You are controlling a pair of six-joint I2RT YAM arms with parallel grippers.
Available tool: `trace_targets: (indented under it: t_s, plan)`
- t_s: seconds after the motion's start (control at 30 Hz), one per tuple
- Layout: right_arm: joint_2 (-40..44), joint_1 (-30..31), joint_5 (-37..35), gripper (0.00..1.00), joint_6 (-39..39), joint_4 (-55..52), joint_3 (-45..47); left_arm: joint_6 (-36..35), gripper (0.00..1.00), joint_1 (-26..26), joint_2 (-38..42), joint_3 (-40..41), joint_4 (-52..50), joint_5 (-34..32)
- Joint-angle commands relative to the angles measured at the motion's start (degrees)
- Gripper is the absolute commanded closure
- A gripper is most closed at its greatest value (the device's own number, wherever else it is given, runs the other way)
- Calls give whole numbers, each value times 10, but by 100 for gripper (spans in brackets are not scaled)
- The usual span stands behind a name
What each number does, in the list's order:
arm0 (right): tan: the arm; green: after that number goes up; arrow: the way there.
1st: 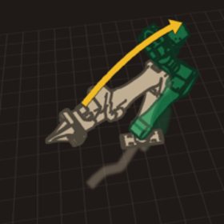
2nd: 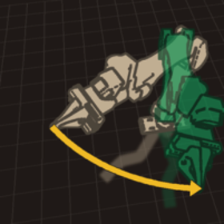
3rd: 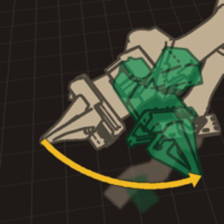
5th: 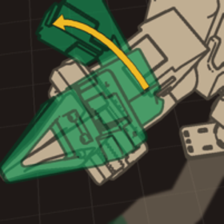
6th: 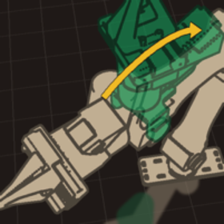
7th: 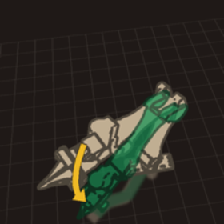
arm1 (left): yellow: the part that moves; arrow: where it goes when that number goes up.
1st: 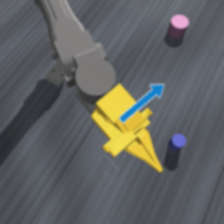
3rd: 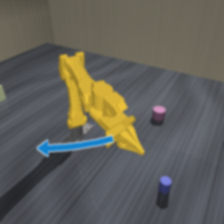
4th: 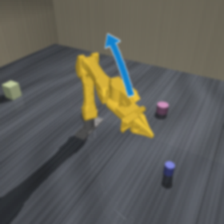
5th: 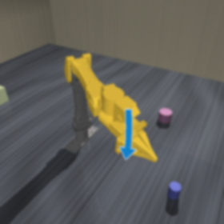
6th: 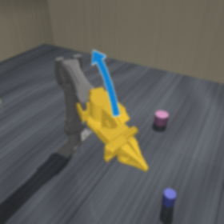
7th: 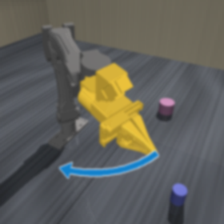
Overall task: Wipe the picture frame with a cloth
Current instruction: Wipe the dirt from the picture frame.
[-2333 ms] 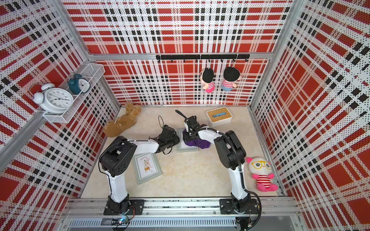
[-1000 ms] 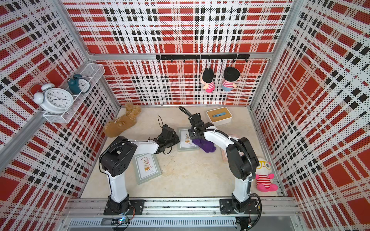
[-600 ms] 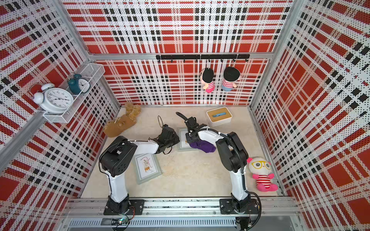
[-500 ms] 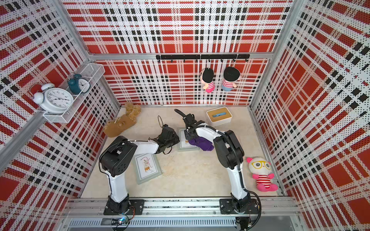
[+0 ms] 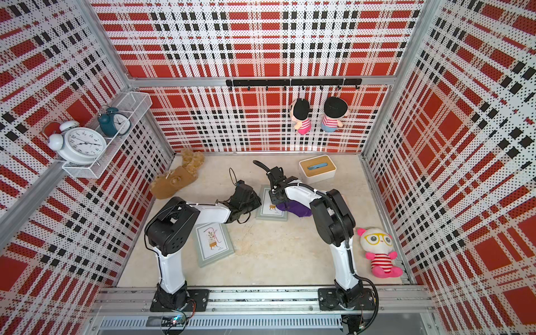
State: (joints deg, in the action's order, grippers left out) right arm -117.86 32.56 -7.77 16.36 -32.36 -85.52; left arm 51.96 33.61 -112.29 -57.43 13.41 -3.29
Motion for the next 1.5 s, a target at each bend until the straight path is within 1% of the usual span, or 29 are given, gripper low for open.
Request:
trace_targets:
  t_s: [0.0, 0.07, 0.1, 0.27, 0.37, 0.47, 0.6, 0.67, 0.73, 0.83, 0.93, 0.97, 1.1, 1.13, 1.27, 1.37, 1.47]
  plan:
    - [39, 5, 19, 100, -3, -38, 74, 14, 88, 7, -50, 36, -123, 2]
    - [34, 2, -7, 100, -11, -32, 80, 19, 88, 7, -52, 38, -118, 2]
    - [25, -3, -16, 100, -13, -34, 68, 19, 88, 7, -53, 39, -116, 3]
    - [-53, -14, -10, 100, -21, -42, -44, 15, 88, 7, -50, 42, -115, 5]
    - [-82, -17, -8, 100, -10, -25, -94, 12, 88, 7, -46, 44, -114, 5]
    - [-105, -24, 31, 100, -7, -15, -141, 7, 88, 7, -39, 42, -115, 10]
    - [-85, -25, 128, 100, -25, 51, -126, -5, 87, 4, -24, 28, -119, 17]
    - [-91, -25, 158, 100, -28, 51, -136, -13, 86, 3, -13, 16, -122, 21]
    - [-113, -24, 177, 100, -23, 36, -155, -21, 85, 0, -2, 1, -129, 19]
    - [-137, -19, 203, 100, -9, 37, -160, -25, 84, -8, 12, -4, -132, 18]
    - [-141, -10, 219, 100, -7, 44, -160, -22, 84, -18, 23, -1, -128, 25]
    - [-135, -11, 215, 100, -7, 44, -161, -21, 83, -22, 24, -3, -124, 35]
    - [-76, -26, 148, 100, -2, 21, -162, -27, 73, -22, 40, -29, -109, 49]
    - [-52, -35, 132, 100, 0, 17, -155, -29, 70, -22, 42, -35, -109, 51]
    - [37, -59, 51, 100, 2, 4, -104, -37, 60, -18, 44, -37, -111, 51]
    - [79, -63, 1, 100, -12, -10, -60, -45, 57, -16, 36, -35, -112, 51]
    - [96, -58, -12, 100, -17, -21, -21, -52, 56, -12, 23, -40, -113, 54]
